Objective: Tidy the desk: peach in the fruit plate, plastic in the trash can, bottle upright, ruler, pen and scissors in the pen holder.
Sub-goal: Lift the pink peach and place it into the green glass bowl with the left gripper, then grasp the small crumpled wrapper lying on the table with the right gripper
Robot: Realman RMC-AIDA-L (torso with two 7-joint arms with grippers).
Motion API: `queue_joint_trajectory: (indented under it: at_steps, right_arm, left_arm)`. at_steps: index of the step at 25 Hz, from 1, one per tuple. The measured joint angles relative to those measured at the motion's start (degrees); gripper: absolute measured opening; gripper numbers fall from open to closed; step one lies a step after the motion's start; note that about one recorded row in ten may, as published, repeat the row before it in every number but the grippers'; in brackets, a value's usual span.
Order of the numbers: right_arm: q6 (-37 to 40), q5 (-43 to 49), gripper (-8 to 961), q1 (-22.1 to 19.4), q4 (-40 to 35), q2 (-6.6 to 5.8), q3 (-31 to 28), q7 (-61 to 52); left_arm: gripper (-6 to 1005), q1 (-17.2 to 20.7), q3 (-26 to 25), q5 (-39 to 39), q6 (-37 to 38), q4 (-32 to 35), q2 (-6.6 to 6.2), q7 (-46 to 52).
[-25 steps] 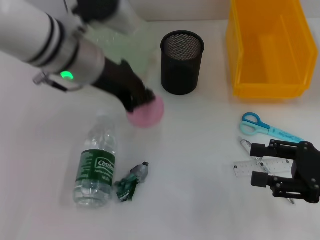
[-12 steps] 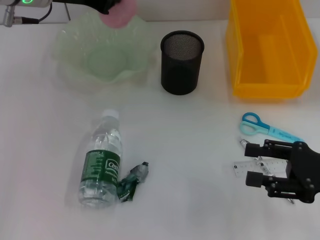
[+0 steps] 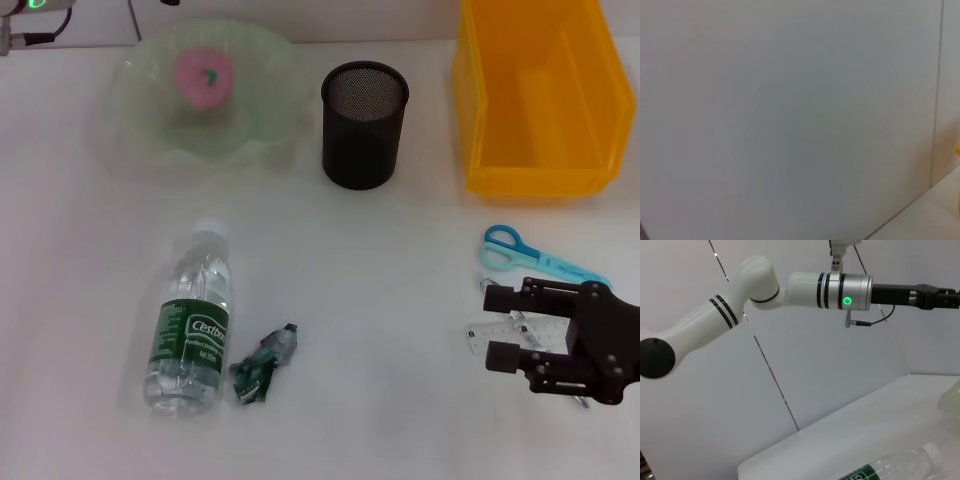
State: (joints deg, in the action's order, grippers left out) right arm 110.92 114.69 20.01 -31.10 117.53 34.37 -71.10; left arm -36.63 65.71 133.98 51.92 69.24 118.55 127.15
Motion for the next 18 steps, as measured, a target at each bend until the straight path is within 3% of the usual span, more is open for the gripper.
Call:
queue_joint_trajectory:
  at_steps: [4, 6, 7, 8, 12, 14, 18]
  right_arm:
    - [0.0, 0.0, 695, 0.4, 0.4, 0.05, -0.7, -0.1]
    - [-0.1, 0.0, 695, 0.5, 0.6, -0.02, -2.4, -0.4]
    - [0.0, 0.0, 695, 0.6, 0.3, -0.45, -5.2, -0.6]
    - [0.0, 0.0, 695, 0.6, 0.3, -0.45, -5.2, -0.6]
    - [1.8, 0.0, 696, 1.1, -3.2, -3.30, -12.4, -7.4]
    - [3.1, 0.0, 696, 1.9, -8.6, -4.73, -13.8, -14.4]
    - [4.4, 1.2, 695, 3.2, -28.0, -5.28, -11.5, -30.7]
  left_arm:
    - [551, 3.1, -0.1, -5.9, 4.2, 2.5, -0.04, -1.4]
    - [612, 4.9, -0.7, -13.2, 10.7, 3.5, -0.26, -6.0]
    - [633, 6.7, -1.8, -20.5, 20.2, 4.1, -0.36, -11.9]
    - [653, 6.7, -1.8, -20.5, 20.2, 4.1, -0.36, -11.9]
    - [735, 9.3, -2.6, -26.2, 35.5, 3.3, -0.30, -19.1]
    - [775, 9.8, -2.1, -26.0, 40.4, 1.2, -0.30, -21.4]
    - [820, 10.1, -1.7, -25.3, 44.7, -5.7, -0.31, -25.7]
